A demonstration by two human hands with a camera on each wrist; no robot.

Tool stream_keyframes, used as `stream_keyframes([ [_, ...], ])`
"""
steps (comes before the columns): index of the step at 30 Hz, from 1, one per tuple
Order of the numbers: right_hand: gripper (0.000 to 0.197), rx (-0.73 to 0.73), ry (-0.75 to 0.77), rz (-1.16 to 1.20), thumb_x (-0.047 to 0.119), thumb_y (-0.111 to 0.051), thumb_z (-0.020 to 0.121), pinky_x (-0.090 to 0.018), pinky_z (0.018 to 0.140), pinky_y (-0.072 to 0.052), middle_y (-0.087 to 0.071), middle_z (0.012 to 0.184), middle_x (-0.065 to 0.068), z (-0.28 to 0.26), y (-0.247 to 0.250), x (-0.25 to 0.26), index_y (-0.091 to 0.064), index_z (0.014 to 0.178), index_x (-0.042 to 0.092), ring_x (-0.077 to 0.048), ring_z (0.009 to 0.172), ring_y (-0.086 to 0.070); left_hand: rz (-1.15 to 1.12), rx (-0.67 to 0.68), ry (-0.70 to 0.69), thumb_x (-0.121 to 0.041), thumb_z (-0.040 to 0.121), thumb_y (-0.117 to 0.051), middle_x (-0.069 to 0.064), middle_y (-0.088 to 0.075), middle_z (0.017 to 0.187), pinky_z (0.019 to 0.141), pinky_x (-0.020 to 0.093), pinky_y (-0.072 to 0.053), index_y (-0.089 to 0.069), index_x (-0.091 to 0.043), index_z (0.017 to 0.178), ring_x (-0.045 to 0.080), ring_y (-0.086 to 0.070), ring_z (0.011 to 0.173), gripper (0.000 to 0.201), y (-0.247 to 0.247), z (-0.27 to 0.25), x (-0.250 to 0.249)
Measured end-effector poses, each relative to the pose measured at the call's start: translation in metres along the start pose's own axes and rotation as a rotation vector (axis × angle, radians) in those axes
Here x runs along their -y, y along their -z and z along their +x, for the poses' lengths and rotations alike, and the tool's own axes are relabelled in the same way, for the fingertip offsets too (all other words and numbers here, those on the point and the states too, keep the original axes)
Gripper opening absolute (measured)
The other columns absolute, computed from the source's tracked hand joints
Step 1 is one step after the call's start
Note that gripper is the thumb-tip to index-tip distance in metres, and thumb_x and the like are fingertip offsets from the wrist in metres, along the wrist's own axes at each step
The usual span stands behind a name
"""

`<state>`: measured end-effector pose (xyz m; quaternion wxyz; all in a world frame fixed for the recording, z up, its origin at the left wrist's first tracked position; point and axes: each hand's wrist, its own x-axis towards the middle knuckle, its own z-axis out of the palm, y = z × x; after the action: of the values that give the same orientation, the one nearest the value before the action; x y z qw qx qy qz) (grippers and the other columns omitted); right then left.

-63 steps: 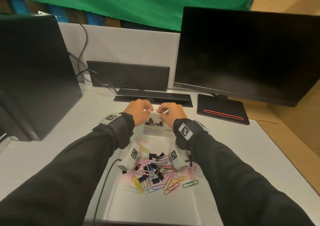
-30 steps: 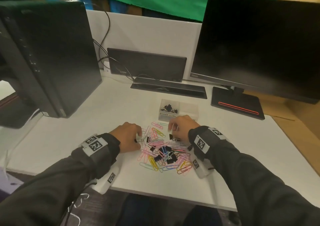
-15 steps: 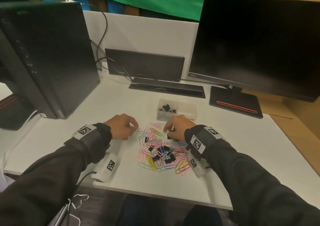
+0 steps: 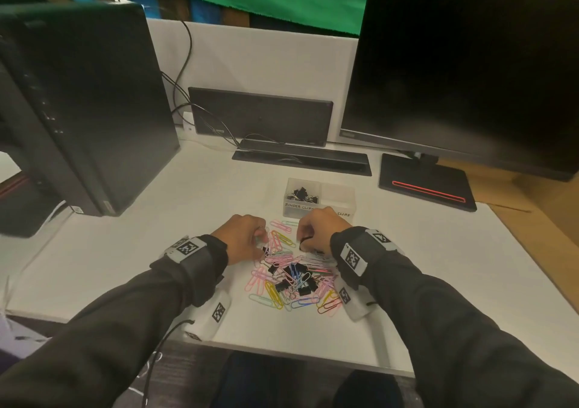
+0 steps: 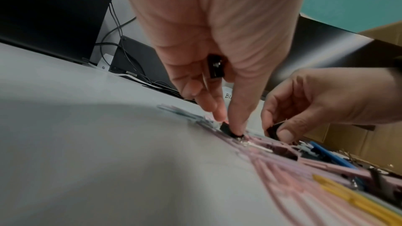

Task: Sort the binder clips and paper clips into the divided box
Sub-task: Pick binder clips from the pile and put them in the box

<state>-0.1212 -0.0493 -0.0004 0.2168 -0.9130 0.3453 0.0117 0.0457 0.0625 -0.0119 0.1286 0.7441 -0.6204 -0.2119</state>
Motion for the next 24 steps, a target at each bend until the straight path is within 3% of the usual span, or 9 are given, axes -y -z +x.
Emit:
stream_keyframes([
  [3, 0.013, -0.053, -0.011, 0.059, 0.010, -0.071, 0.080, -0.026, 0.074, -0.050, -0.070, 0.097, -0.008, -0.001, 0.001, -0.004, -0.074, 0.092, 0.011, -0.017, 0.085, -0.060, 0.017, 0.000, -0.016, -0.004, 0.073, -0.067, -0.004, -0.070, 0.093, 0.067, 0.026, -0.048, -0.032, -0.018, 0.060, 0.021, -0.066, 0.088, 0.040, -0.002, 0.003, -0.002],
  [6, 0.014, -0.113, -0.035, 0.112, 0.011, -0.071, 0.081, -0.027, 0.079, -0.051, -0.069, 0.101, -0.008, -0.004, 0.003, -0.007, -0.074, 0.094, 0.015, -0.016, 0.086, -0.058, 0.029, 0.012, -0.014, -0.001, 0.073, -0.065, -0.008, -0.065, 0.079, 0.061, 0.021, -0.043, -0.033, -0.016, 0.060, 0.022, -0.068, 0.091, 0.037, -0.004, 0.005, -0.004],
  [12, 0.012, -0.191, -0.067, 0.212, 0.016, -0.074, 0.081, -0.032, 0.087, -0.051, -0.071, 0.100, -0.005, -0.008, 0.015, -0.013, -0.077, 0.092, 0.016, -0.016, 0.087, -0.055, 0.038, 0.005, 0.015, -0.009, 0.069, -0.074, 0.003, -0.073, 0.089, 0.071, 0.033, -0.052, -0.036, -0.020, 0.062, 0.024, -0.066, 0.080, 0.040, 0.003, 0.004, -0.012],
  [17, 0.012, -0.300, -0.101, 0.268, 0.014, -0.072, 0.083, -0.027, 0.080, -0.045, -0.070, 0.098, -0.005, -0.007, 0.026, -0.017, -0.076, 0.094, 0.013, -0.016, 0.086, -0.054, 0.030, -0.002, 0.040, -0.013, 0.070, -0.076, 0.002, -0.068, 0.090, 0.073, 0.037, -0.054, -0.037, -0.021, 0.073, 0.027, -0.066, 0.083, 0.040, 0.020, 0.001, -0.014],
  [21, 0.010, -0.400, -0.141, 0.345, 0.012, -0.071, 0.084, -0.035, 0.088, -0.054, -0.070, 0.101, -0.007, 0.003, 0.033, -0.017, -0.076, 0.093, 0.012, -0.022, 0.091, -0.061, 0.064, 0.037, 0.060, -0.019, 0.072, -0.077, -0.002, -0.067, 0.088, 0.063, 0.027, -0.046, -0.036, -0.022, 0.077, 0.020, -0.061, 0.075, 0.042, 0.038, 0.004, -0.016],
  [24, 0.013, -0.446, -0.183, 0.460, 0.010, -0.070, 0.084, -0.035, 0.088, -0.056, -0.069, 0.106, -0.011, 0.011, 0.038, -0.012, -0.074, 0.096, 0.008, -0.026, 0.092, -0.066, 0.016, 0.065, 0.070, -0.013, 0.068, -0.078, 0.001, -0.071, 0.089, 0.058, 0.025, -0.046, -0.035, -0.020, 0.072, 0.017, -0.059, 0.065, 0.044, 0.049, 0.008, -0.018],
])
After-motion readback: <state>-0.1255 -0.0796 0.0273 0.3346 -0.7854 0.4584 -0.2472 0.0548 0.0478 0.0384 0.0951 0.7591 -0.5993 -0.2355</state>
